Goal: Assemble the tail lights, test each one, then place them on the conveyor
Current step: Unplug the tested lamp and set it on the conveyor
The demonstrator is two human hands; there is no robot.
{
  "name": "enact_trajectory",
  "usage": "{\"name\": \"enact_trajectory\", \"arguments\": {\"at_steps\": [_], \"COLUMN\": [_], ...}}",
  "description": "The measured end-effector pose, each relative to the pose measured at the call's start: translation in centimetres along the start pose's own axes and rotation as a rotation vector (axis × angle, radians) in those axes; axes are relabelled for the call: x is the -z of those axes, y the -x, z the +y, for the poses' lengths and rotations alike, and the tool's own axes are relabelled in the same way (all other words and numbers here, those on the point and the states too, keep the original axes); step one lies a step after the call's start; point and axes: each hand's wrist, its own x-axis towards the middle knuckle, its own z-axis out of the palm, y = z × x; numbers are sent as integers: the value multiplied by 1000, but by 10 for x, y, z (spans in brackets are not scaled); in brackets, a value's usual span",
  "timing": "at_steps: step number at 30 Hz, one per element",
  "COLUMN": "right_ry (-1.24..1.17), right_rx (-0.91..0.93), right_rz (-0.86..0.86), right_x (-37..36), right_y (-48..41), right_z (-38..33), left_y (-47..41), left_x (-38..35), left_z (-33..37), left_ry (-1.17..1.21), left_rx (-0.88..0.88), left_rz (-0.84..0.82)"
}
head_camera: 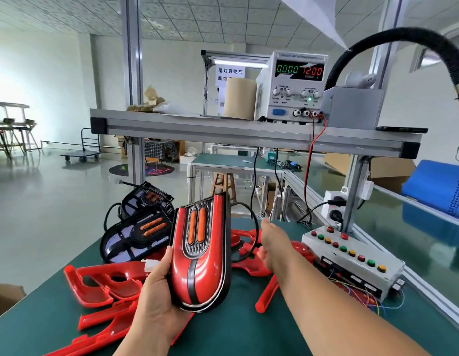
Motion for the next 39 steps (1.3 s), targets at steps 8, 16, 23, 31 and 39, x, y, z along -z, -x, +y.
{"name": "enact_trajectory", "arguments": {"at_steps": [8, 16, 23, 31, 39], "right_ry": [-124, -433, -465, -245, -253], "right_rx": [4, -87, 12, 305, 291], "right_rz": [-108, -250, -251, 108, 410], "right_x": [-2, -9, 48, 155, 268], "right_y": [12, 44, 77, 116, 128], "right_z": [-3, 21, 25, 51, 42], "left_y": [-2, -8, -7, -7, -12], "left_x": [-1, -30, -62, -125, -208], "left_z": [5, -22, -51, -136, -240], "left_ry": [39, -95, -242, -496, -533], "left_rx": [-6, -27, 98, 198, 431], "left_rz": [-26, 180, 143, 78, -39]}}
